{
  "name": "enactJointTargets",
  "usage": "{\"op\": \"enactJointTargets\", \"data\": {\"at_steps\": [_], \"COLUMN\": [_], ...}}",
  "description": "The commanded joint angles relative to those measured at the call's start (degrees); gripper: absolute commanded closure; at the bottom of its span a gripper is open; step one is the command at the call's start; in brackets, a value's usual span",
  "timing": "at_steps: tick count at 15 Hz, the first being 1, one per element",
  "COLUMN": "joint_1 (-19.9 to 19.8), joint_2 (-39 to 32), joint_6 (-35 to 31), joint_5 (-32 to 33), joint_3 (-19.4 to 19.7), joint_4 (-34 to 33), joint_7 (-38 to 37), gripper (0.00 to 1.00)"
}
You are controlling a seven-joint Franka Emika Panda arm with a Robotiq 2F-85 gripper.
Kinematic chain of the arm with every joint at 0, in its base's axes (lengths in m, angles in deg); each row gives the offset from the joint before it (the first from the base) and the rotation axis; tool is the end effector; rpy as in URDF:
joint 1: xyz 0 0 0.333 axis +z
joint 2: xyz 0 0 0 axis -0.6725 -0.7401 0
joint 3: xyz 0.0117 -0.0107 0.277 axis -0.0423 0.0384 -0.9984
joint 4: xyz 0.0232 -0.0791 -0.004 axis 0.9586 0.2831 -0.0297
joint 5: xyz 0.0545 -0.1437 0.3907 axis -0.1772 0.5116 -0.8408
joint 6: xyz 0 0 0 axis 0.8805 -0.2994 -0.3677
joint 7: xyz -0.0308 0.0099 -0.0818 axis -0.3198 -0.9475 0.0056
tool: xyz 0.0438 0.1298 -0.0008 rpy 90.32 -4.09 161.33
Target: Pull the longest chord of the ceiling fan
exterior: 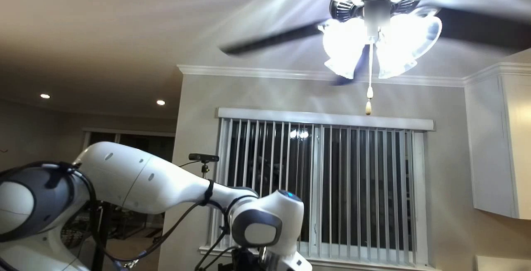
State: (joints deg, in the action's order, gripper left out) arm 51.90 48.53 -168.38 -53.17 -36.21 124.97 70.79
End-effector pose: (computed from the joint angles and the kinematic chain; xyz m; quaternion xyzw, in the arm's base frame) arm 0.3360 0.1079 0.3818 -0.9934 -0.0628 0.0589 0.0758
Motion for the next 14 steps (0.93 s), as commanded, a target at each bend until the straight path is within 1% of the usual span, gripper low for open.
{"op": "enactJointTargets", "data": {"at_steps": [1,4,7,11,14], "joint_1": [3.33,4.20,3.66,2.47,2.02], "joint_2": [-2.01,-4.94,-8.49,-15.02,-19.31], "joint_6": [1.46,1.89,-1.24,-9.22,-19.08], "joint_5": [1.39,5.37,10.32,16.58,19.83], "joint_3": [-6.71,-11.20,-13.96,-14.45,-13.19], "joint_4": [-10.99,-22.22,-33.22,-47.10,-53.10], "joint_7": [-1.07,-0.05,0.98,2.06,3.64], "gripper": [0.00,0.00,0.00,0.00,0.00]}}
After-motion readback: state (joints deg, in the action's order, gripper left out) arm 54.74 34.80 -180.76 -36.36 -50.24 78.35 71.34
